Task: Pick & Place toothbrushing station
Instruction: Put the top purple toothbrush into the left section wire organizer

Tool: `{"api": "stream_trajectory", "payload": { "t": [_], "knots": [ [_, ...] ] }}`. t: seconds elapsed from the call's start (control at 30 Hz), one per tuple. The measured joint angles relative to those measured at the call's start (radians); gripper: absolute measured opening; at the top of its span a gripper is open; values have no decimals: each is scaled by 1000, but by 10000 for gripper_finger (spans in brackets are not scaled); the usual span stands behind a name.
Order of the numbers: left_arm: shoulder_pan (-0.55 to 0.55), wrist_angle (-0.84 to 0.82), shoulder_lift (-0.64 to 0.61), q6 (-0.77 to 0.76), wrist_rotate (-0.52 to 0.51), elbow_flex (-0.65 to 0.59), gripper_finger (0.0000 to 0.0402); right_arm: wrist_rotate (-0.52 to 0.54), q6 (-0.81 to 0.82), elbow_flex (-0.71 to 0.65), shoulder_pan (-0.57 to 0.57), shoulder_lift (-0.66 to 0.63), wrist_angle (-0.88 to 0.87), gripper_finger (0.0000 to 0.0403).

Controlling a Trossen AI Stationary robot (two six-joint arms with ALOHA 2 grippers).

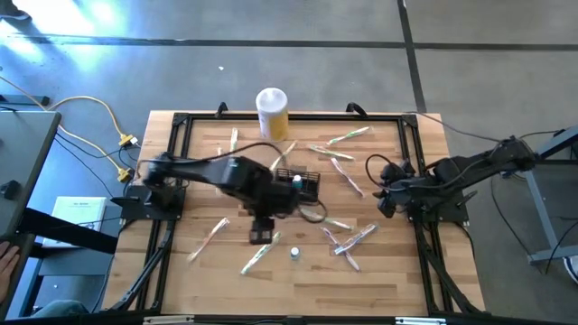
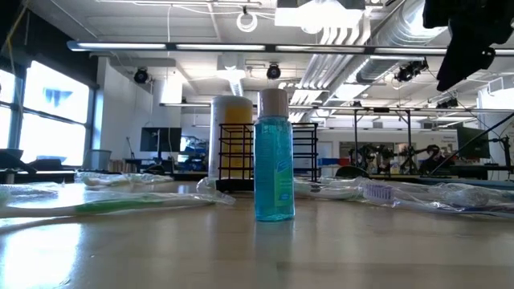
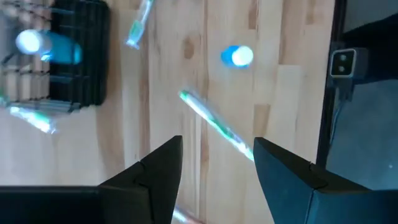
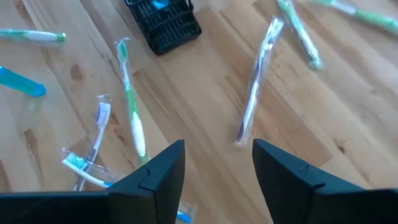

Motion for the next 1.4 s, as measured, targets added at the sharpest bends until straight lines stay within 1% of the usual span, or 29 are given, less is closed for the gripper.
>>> {"api": "stream_trajectory", "payload": {
  "t": [0.17, 0.23, 0.33, 0.47, 0.6, 0.73, 0.87, 1.0, 1.07, 1.13, 1.23, 1.4],
  "knots": [
    [-48, 9, -146, -85, -120, -124, 193, -30, -27, 0, -56, 51, 18, 177],
    [-60, 6, -198, -112, -153, -184, 193, -30, -27, 0, -79, 74, 34, 177],
    [-64, 48, -285, -139, -194, -300, 193, -43, -43, 0, -119, 114, 61, 178],
    [-62, 163, -425, -148, -199, -515, 193, -114, -131, 0, -207, 169, 113, 178],
    [-62, 315, -568, -150, -172, -733, 193, -147, -142, 0, -313, 228, 193, 178],
    [-62, 460, -667, -166, -175, -898, 193, -234, -176, 0, -411, 298, 261, 178],
    [-62, 578, -719, -135, -172, -1012, 193, -274, -185, 0, -474, 380, 301, 178],
    [-62, 620, -729, -87, -166, -1086, 193, -274, -185, 0, -515, 469, 329, 178],
    [-62, 622, -730, -70, -135, -1122, 193, -281, -180, 0, -527, 510, 346, 178],
    [-61, 629, -730, -51, -81, -1154, 193, -302, -169, 0, -539, 547, 358, 178],
    [-62, 632, -740, -34, -13, -1199, 193, -289, -150, 0, -552, 591, 367, 178],
    [-61, 664, -777, -19, -7, -1249, 193, -245, -150, 0, -576, 635, 384, 175]
  ]
}}
